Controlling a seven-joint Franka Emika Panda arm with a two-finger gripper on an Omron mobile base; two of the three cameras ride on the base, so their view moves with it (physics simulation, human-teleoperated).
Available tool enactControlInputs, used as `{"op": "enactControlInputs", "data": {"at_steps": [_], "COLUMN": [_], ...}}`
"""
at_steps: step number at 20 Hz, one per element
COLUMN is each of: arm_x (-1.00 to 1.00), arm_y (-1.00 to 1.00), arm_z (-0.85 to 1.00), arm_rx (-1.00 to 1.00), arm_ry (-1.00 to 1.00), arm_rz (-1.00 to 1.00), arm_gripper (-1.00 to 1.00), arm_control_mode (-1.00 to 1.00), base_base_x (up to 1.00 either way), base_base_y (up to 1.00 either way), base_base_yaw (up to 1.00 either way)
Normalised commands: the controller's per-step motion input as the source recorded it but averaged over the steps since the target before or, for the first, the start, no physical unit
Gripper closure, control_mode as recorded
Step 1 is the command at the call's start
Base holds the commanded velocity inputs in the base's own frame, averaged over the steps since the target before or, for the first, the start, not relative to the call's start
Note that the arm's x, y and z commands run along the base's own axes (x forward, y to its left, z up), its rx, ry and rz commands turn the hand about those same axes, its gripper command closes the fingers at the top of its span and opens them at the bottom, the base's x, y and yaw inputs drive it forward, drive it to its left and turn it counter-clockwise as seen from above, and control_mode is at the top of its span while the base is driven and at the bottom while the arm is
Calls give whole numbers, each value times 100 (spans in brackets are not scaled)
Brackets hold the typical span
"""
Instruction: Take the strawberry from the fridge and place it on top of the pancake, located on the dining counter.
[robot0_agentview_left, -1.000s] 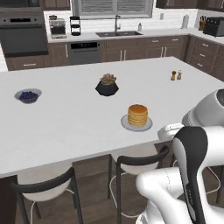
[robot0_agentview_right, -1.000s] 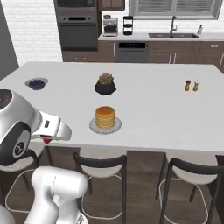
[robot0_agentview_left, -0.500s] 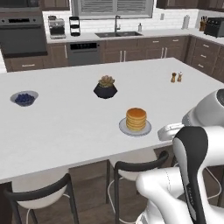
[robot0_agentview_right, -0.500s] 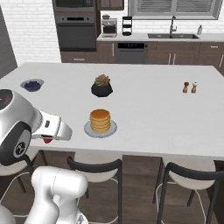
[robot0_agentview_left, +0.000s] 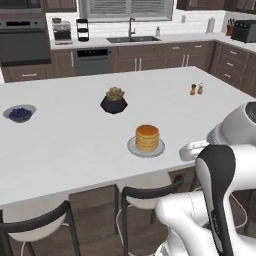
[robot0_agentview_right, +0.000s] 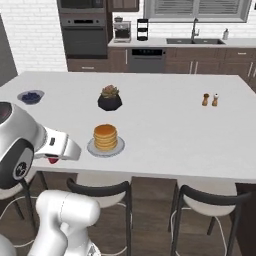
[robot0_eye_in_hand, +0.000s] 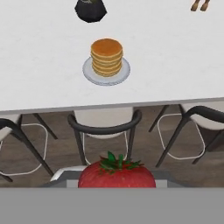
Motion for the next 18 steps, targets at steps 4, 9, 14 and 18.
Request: {"op": "enactControlInputs", "data": {"at_steps": [4,9,14,18], "arm_x": [0,0,28,75], "arm_y": [0,0,10,8], "arm_z": [0,0,2,23], "arm_rx": [0,0,-1,-3], "arm_ry": [0,0,4,11], "arm_rz": [0,0,3,8], "arm_gripper": [100,100,100,100], "arm_control_mode": [100,100,-100,-100], "base_base_x": [17,18,10,0], "base_base_y": [-21,15,6,0], "base_base_yaw": [1,0,0,0]}}
